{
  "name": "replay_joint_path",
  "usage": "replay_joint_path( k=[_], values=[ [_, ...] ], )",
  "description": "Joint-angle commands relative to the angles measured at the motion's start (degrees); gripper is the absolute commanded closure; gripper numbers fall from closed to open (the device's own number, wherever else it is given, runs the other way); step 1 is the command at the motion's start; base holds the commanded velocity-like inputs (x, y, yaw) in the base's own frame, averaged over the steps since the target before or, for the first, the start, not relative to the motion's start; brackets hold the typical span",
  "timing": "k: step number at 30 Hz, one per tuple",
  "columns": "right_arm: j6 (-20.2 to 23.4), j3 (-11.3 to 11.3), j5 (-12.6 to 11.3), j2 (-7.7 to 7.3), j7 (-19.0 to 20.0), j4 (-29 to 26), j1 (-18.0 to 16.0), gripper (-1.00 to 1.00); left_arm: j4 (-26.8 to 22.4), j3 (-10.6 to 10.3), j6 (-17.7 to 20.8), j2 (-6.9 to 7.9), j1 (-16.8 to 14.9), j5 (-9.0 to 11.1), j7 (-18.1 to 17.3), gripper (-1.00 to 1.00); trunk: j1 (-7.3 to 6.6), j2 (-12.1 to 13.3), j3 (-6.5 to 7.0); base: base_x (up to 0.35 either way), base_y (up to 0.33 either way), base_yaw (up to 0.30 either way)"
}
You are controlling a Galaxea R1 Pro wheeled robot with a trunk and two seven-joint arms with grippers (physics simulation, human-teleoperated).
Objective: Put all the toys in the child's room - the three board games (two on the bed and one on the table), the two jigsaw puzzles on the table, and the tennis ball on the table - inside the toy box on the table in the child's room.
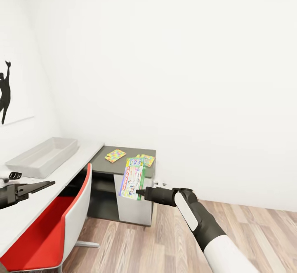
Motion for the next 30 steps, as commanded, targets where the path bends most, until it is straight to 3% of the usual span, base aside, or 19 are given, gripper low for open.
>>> replay_joint_path(
  k=[1, 30],
  values=[
    [0.3, 0.0, -0.1, 0.00, 0.1, 0.0, 0.0, 1.00, 0.0, 0.0, 0.6, 0.00, 0.0, -0.1, -0.3, -1.00, 0.04, 0.0, -0.02, 0.209, -0.059, 0.291],
    [0.2, -0.1, -0.3, -0.14, 0.3, -0.2, 0.0, 1.00, 0.0, 0.0, 0.6, -0.13, 0.0, -0.1, -0.3, -1.00, 0.04, 0.0, -0.09, 0.291, -0.064, 0.275]
  ],
)
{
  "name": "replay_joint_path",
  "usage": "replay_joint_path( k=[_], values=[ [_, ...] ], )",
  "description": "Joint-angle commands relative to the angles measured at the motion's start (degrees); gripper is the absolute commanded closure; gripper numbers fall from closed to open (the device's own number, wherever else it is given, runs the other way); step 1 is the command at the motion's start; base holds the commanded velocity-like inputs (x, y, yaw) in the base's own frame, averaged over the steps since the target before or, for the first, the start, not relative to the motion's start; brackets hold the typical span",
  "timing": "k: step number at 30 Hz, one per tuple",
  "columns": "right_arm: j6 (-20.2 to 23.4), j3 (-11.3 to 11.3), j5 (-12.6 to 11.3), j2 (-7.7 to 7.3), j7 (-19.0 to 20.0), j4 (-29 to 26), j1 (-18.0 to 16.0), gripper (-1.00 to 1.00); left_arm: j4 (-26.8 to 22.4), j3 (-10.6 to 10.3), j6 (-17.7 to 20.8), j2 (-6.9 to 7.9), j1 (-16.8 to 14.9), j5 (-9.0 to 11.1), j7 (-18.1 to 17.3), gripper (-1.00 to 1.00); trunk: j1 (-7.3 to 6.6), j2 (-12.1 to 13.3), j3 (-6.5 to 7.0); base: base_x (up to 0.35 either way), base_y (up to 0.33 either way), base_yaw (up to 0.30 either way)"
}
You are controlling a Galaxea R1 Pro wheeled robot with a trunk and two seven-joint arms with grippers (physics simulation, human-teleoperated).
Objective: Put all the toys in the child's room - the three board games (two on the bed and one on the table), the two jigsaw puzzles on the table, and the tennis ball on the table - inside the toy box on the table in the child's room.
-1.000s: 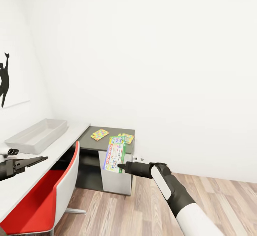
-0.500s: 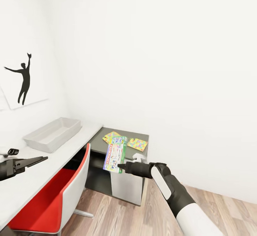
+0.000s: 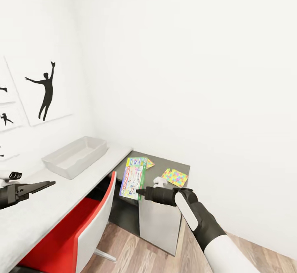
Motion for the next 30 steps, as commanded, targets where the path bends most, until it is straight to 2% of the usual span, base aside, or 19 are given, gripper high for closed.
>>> replay_joint_path(
  k=[1, 9, 16, 30],
  values=[
    [0.2, 0.0, -0.2, 0.01, 0.1, -0.1, 0.0, 1.00, 0.0, 0.0, 0.6, 0.02, 0.0, -0.1, -0.3, -1.00, 0.05, 0.0, -0.03, 0.310, -0.092, 0.066],
    [-1.5, 0.0, -0.1, -0.03, 0.2, -0.3, 0.0, 1.00, 0.0, 0.0, 0.6, 0.05, 0.0, -0.1, -0.3, -1.00, 0.05, 0.0, -0.04, 0.301, -0.088, 0.011],
    [-1.6, 0.0, -0.1, 0.00, 0.1, -0.3, 0.0, 1.00, 0.0, 0.0, 0.6, 0.05, 0.0, -0.1, -0.3, -1.00, 0.05, 0.0, -0.04, 0.173, -0.018, 0.014],
    [-1.6, 0.0, -0.1, -0.01, 0.2, -0.3, 0.0, 1.00, 0.0, -0.1, 0.6, 0.00, 0.0, -0.1, -0.3, -1.00, 0.05, 0.0, -0.04, 0.192, -0.121, 0.246]
  ],
)
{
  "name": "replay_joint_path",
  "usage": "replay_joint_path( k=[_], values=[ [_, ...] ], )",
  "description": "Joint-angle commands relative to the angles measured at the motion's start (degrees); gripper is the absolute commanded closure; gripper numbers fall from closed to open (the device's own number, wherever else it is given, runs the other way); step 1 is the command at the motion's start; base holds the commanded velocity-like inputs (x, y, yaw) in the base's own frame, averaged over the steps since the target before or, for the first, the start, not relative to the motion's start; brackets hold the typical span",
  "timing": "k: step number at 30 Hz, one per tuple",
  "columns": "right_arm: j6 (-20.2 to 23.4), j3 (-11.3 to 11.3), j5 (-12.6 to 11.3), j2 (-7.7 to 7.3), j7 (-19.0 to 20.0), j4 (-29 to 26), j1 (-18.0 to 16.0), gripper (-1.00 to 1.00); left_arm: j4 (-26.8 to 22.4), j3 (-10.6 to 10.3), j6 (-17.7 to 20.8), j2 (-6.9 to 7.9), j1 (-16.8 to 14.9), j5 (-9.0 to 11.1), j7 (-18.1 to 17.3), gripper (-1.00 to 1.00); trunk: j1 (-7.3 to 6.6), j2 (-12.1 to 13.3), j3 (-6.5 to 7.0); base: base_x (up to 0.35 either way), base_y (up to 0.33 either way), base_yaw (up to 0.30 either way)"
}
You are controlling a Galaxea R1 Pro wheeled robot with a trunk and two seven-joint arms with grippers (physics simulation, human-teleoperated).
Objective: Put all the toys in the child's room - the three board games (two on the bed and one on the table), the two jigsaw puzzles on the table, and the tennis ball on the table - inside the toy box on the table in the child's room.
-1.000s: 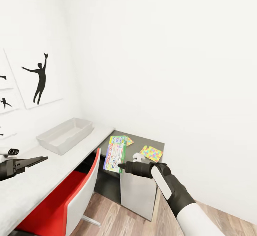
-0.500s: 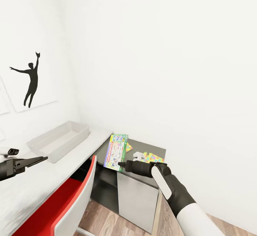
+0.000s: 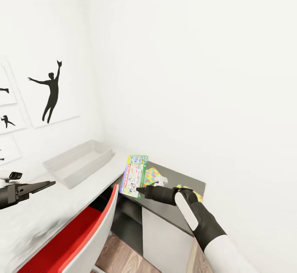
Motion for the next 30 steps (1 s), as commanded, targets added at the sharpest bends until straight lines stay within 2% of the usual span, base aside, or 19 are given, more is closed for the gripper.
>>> replay_joint_path(
  k=[1, 9, 17, 23, 28, 30],
  values=[
    [0.3, 0.0, -0.4, -0.02, 0.2, 0.0, 0.0, 1.00, 0.0, 0.0, 0.6, -0.01, 0.0, -0.1, -0.3, -1.00, 0.04, 0.0, -0.02, 0.166, -0.162, 0.214],
    [0.3, -0.1, -0.6, -0.09, 0.4, 0.0, 0.0, 1.00, 0.0, 0.0, 0.6, 0.01, 0.0, -0.1, -0.3, -1.00, 0.04, 0.0, -0.03, 0.130, -0.128, 0.047],
    [0.3, -0.1, -0.6, -0.07, 0.3, 0.0, 0.0, 1.00, 0.1, 0.0, 0.6, 0.05, 0.0, -0.1, -0.3, -1.00, 0.04, 0.0, -0.03, 0.049, -0.026, 0.004],
    [0.4, -0.1, -0.7, -0.04, 0.2, -0.3, 0.0, 1.00, 0.1, 0.0, 0.6, 0.03, 0.0, -0.1, -0.3, -1.00, 0.04, 0.0, -0.03, 0.046, -0.002, 0.167],
    [2.5, -0.1, -1.0, -0.05, 0.2, -6.5, -0.1, 1.00, 0.2, 0.0, 0.6, 0.05, 0.0, -0.1, -0.3, -1.00, 0.04, 0.0, -0.03, 0.023, 0.000, 0.087],
    [5.2, -0.3, -1.1, 0.14, 0.1, -9.7, -0.1, 1.00, 0.2, 0.0, 0.6, 0.05, 0.0, -0.1, -0.3, -1.00, 0.04, 0.0, -0.03, 0.006, 0.000, 0.024]
  ],
)
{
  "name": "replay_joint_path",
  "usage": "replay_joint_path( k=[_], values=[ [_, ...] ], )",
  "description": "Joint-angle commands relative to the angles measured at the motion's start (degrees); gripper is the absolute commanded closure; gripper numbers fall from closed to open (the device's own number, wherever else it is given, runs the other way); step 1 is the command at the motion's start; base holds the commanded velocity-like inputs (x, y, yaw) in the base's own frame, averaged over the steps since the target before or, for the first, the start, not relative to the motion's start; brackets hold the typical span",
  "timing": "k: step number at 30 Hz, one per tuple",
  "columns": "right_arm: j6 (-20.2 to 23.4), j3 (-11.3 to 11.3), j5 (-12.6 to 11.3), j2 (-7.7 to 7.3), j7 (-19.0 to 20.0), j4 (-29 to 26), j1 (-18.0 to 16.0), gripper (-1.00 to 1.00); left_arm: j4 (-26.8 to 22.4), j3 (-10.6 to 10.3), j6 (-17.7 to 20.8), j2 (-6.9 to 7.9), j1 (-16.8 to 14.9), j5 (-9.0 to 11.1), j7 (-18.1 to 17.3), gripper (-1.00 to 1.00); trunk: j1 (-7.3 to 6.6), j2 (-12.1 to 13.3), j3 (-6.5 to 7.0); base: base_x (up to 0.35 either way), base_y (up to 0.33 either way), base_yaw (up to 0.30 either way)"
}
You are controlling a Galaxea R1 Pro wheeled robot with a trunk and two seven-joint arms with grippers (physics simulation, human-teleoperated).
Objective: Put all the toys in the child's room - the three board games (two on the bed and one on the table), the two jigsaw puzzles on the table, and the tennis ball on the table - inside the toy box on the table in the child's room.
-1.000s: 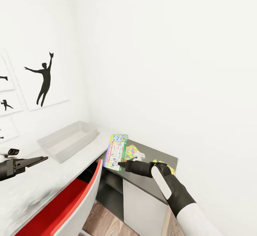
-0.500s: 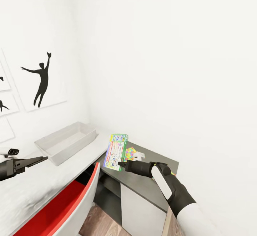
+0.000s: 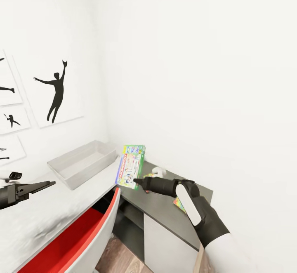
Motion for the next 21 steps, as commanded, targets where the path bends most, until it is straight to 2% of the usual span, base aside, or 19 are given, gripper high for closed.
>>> replay_joint_path(
  k=[1, 2, 4, 6, 9, 15, 21],
  values=[
    [2.8, -0.4, 0.5, 0.18, 0.1, -2.3, 0.0, 1.00, 0.0, 0.0, 0.6, 0.01, 0.0, -0.1, -0.3, -1.00, 0.03, 0.0, -0.03, 0.004, 0.000, 0.014],
    [4.2, -0.8, 0.5, 0.29, 0.0, -3.4, 0.0, 1.00, 0.0, 0.0, 0.6, 0.00, 0.0, -0.1, -0.3, -1.00, 0.03, 0.0, -0.03, 0.003, 0.000, 0.011],
    [8.1, -3.0, 0.5, 0.52, -0.4, -6.8, 0.0, 1.00, 0.0, 0.0, 0.6, -0.02, 0.0, -0.1, -0.3, -1.00, 0.03, 0.0, -0.03, 0.002, 0.000, 0.006],
    [12.4, -7.6, 0.5, 0.84, -1.3, -11.3, 0.0, 1.00, 0.0, 0.0, 0.6, -0.06, 0.0, -0.1, -0.3, -1.00, 0.03, 0.0, -0.03, 0.001, 0.000, 0.003],
    [14.6, -10.0, 0.5, 0.92, -1.8, -13.7, 0.0, 1.00, 0.0, 0.0, 0.6, -0.15, 0.0, -0.1, -0.3, -1.00, 0.03, 0.0, -0.03, 0.000, 0.000, 0.000],
    [14.4, -10.5, 0.5, 0.72, -1.9, -13.8, 0.1, 1.00, 0.0, 0.0, 0.6, -0.03, 0.0, -0.1, -0.3, -1.00, 0.03, 0.0, -0.03, 0.000, 0.000, 0.000],
    [14.0, -10.7, 0.5, 0.41, -1.9, -14.3, 3.0, 1.00, 0.0, 0.0, 0.6, -0.07, 0.0, -0.1, -0.3, -1.00, 0.03, 0.0, -0.03, 0.000, 0.000, 0.074]
  ],
)
